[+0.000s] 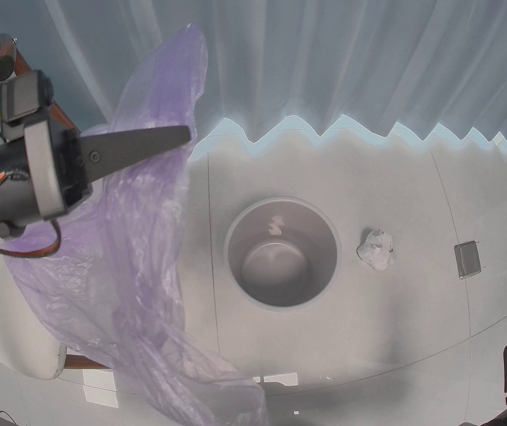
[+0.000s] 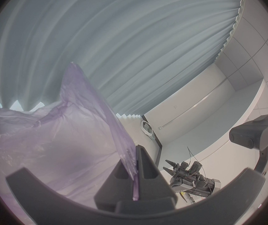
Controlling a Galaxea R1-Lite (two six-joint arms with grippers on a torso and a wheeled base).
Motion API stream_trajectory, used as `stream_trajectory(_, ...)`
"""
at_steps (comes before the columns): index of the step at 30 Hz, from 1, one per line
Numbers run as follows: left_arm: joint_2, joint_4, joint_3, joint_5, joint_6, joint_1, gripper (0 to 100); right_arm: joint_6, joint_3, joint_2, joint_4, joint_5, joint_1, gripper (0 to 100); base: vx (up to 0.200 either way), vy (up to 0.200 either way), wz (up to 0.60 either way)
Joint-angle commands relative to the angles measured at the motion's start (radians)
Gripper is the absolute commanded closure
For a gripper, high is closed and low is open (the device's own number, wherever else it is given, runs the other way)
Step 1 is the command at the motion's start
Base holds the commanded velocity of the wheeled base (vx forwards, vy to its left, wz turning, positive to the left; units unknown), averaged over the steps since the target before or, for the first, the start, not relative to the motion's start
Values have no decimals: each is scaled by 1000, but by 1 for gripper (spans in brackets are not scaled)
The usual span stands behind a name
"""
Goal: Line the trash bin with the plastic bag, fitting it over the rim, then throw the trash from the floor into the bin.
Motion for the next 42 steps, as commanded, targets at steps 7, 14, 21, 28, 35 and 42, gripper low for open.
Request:
stream_trajectory(7,179,0,-188,9,-1,-78,100,0,18,-17,0,0,0,0,0,0,0)
stream_trajectory(14,218,0,-236,7,-1,-118,100,0,18,-17,0,0,0,0,0,0,0)
stream_trajectory(21,254,0,-280,7,-2,-116,100,0,18,-17,0,0,0,0,0,0,0)
stream_trajectory(28,286,0,-305,6,1,-107,100,2,18,-17,0,0,0,0,0,0,0)
stream_trajectory(35,337,-2,-368,0,-1,-107,100,0,18,-17,0,0,0,0,0,0,0)
stream_trajectory(42,380,0,-408,4,1,-93,100,2,18,-17,0,0,0,0,0,0,0)
